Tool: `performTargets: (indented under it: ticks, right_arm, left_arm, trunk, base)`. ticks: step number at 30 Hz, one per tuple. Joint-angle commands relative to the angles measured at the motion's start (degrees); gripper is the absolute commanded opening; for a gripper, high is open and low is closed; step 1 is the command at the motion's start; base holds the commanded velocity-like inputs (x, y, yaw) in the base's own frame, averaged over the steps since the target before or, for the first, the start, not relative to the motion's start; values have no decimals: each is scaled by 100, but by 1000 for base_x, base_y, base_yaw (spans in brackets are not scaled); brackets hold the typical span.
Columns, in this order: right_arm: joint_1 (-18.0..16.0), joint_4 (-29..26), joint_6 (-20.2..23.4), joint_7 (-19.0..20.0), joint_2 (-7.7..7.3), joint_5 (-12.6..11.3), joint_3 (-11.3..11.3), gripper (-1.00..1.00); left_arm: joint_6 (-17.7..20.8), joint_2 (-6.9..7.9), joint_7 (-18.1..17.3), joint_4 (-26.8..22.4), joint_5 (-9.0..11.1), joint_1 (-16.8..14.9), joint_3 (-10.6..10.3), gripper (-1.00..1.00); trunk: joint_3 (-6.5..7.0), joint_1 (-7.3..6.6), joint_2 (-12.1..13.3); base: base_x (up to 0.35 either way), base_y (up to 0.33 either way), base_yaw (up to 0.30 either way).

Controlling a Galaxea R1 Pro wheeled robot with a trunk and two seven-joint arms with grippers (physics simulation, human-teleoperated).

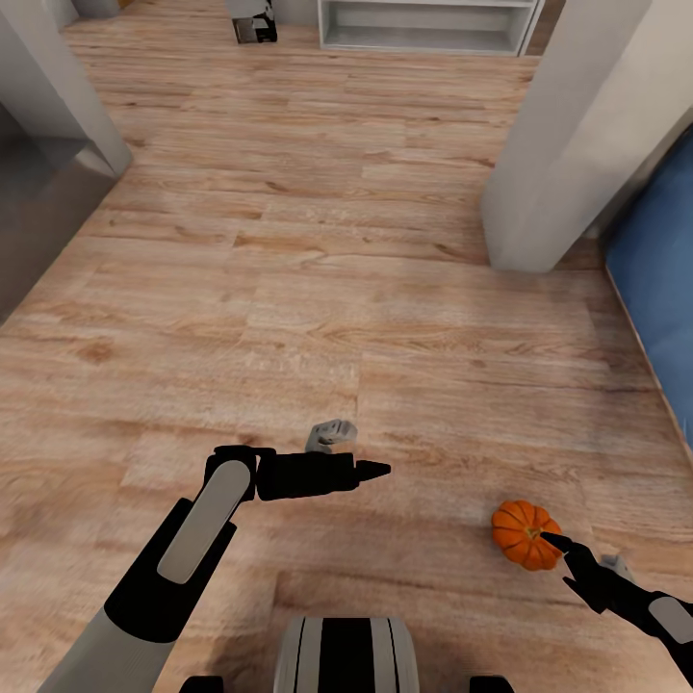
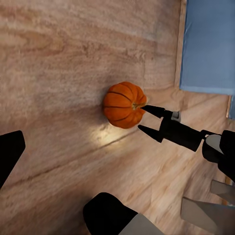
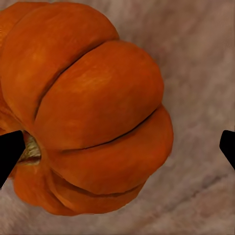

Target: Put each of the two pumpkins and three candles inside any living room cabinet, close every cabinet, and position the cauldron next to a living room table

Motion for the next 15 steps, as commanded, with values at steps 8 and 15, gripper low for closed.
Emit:
performTargets:
  ticks: [8,15]
  right_arm:
    - [-2,-9,46,1,8,-16,-33,100]
    - [-2,-10,46,1,8,-16,-33,100]
  left_arm:
    - [4,4,60,-5,59,-4,-10,100]
    - [4,4,60,-5,59,-4,-12,100]
  trunk:
    - [-3,0,-1]
    - [-3,0,-1]
  base:
    - [87,0,0]
    - [81,14,0]
